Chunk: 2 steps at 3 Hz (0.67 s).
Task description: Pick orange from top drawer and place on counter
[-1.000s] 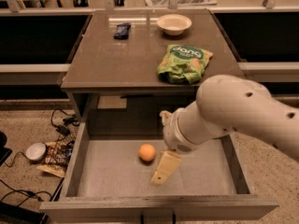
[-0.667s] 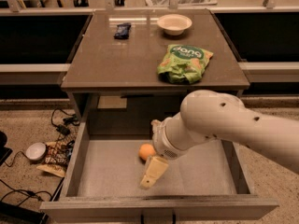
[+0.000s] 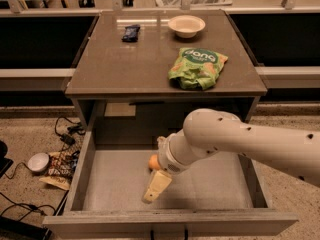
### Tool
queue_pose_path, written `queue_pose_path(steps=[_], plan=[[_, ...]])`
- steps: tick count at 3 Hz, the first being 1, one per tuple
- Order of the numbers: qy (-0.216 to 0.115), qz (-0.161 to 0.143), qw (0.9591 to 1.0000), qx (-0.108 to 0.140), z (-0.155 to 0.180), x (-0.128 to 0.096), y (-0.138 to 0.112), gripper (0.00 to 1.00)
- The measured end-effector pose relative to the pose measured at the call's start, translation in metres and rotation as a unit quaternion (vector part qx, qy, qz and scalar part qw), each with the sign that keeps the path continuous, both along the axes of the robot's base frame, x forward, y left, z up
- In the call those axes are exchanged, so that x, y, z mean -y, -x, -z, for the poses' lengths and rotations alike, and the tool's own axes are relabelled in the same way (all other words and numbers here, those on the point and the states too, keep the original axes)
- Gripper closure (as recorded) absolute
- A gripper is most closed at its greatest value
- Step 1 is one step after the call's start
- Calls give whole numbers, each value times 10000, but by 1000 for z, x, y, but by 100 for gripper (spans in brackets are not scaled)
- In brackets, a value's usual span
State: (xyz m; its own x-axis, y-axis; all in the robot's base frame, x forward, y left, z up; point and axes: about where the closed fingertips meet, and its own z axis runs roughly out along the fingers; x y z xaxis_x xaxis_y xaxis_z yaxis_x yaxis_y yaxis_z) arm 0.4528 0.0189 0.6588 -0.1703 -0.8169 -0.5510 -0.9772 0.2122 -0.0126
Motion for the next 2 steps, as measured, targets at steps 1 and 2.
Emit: queue_pose_path(steps=[1,2], plan=[[-20,9,10000,-82,17,-5,-10,0],[-21,61,9999,-88,29,-3,-25,0]])
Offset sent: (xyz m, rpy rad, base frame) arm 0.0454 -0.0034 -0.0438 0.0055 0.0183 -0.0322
